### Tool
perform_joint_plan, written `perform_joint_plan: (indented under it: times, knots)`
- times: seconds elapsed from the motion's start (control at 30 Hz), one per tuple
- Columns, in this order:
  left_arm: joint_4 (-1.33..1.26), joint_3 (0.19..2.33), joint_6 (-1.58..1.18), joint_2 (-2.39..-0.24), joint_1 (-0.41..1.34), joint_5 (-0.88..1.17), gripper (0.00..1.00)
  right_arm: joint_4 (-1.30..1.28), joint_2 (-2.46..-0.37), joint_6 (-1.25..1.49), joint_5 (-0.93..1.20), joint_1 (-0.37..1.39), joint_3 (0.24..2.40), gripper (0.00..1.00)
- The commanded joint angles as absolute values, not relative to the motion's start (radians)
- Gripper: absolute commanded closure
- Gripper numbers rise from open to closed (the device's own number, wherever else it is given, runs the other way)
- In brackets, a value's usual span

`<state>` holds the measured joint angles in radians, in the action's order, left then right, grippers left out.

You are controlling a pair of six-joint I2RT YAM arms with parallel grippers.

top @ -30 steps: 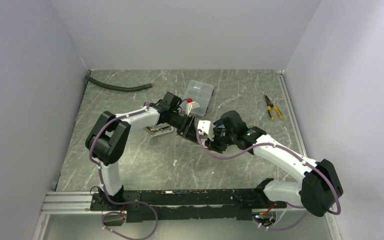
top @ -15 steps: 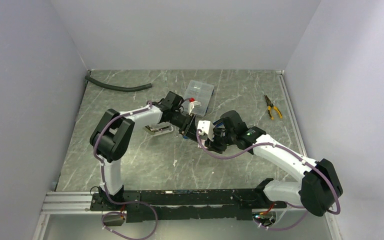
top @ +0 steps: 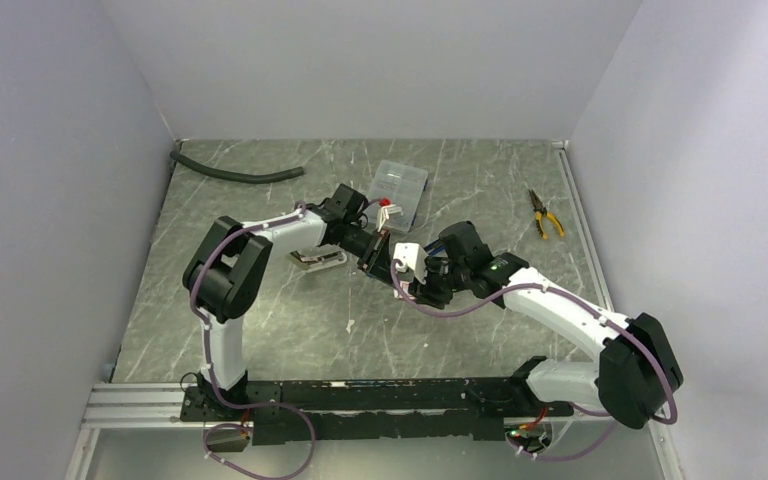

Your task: Load the staples into the stapler

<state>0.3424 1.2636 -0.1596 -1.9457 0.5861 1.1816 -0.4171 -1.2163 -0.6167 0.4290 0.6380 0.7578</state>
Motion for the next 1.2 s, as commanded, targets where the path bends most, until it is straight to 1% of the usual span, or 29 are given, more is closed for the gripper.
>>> perform_joint_plan:
  times: [0.0,0.23,0.43,0.77,1.17]
  knots:
    - [0.373,1.308,-0.124,-1.952,0.596,1.234,0.97,-0.387,-1.224,-0.606,0.438,0.635,0.762,0.66]
    - [0.464,1.334,-0.058,-1.974,0.597,1.209,0.97,-0.43,-1.243,-0.632,0.417,0.635,0.771,0.65]
    - [0.51,1.334,-0.02,-2.001,0.597,1.126,0.97,-0.504,-1.276,-0.674,0.397,0.636,0.781,0.63]
    - [0.497,1.345,-0.029,-2.057,0.612,1.023,0.97,-0.543,-1.303,-0.707,0.36,0.637,0.75,0.61]
    - [0.495,1.361,-0.036,-2.095,0.624,0.99,0.97,-0.535,-1.357,-0.749,0.322,0.638,0.705,0.61]
